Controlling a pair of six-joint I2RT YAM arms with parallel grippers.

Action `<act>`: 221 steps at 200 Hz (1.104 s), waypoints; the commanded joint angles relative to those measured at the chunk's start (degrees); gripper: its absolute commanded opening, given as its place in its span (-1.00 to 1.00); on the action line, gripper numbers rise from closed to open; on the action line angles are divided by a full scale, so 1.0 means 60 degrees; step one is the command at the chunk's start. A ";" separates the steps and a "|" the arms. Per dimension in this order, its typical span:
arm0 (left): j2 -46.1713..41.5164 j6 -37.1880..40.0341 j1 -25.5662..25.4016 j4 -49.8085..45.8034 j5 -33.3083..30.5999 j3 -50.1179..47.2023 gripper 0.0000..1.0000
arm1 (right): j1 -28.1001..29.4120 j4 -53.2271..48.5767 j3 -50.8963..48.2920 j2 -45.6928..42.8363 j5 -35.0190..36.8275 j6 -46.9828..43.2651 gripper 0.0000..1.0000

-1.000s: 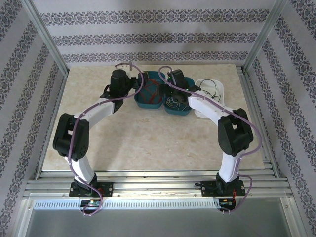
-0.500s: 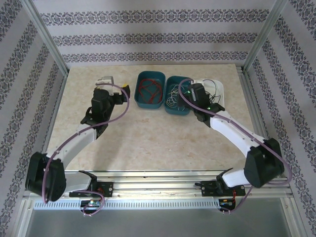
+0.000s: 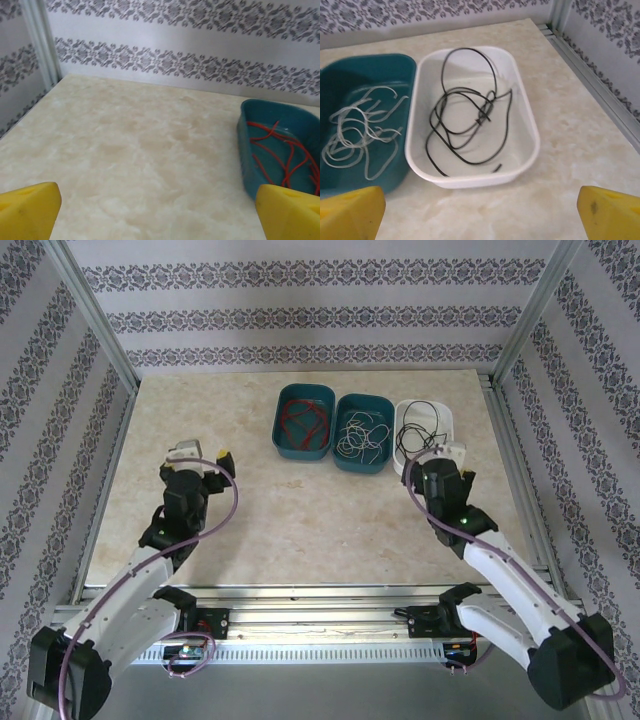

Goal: Untangle the cables

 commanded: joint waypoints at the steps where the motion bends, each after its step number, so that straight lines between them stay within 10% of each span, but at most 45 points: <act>1: -0.0285 -0.0233 -0.0001 -0.0304 -0.0799 -0.0558 0.99 | -0.0101 0.0744 -0.0886 -0.0713 0.0536 -0.0500 0.97; 70: 0.0907 0.0865 0.0169 0.2347 -0.0921 -0.1433 0.99 | -0.0146 0.2292 -0.2658 -0.2391 0.0549 -0.2264 0.96; 221: 0.5449 0.1433 0.3090 0.7704 0.2780 -0.1858 0.99 | -0.1928 0.4464 -0.2973 -0.0604 -0.0920 -0.2401 0.96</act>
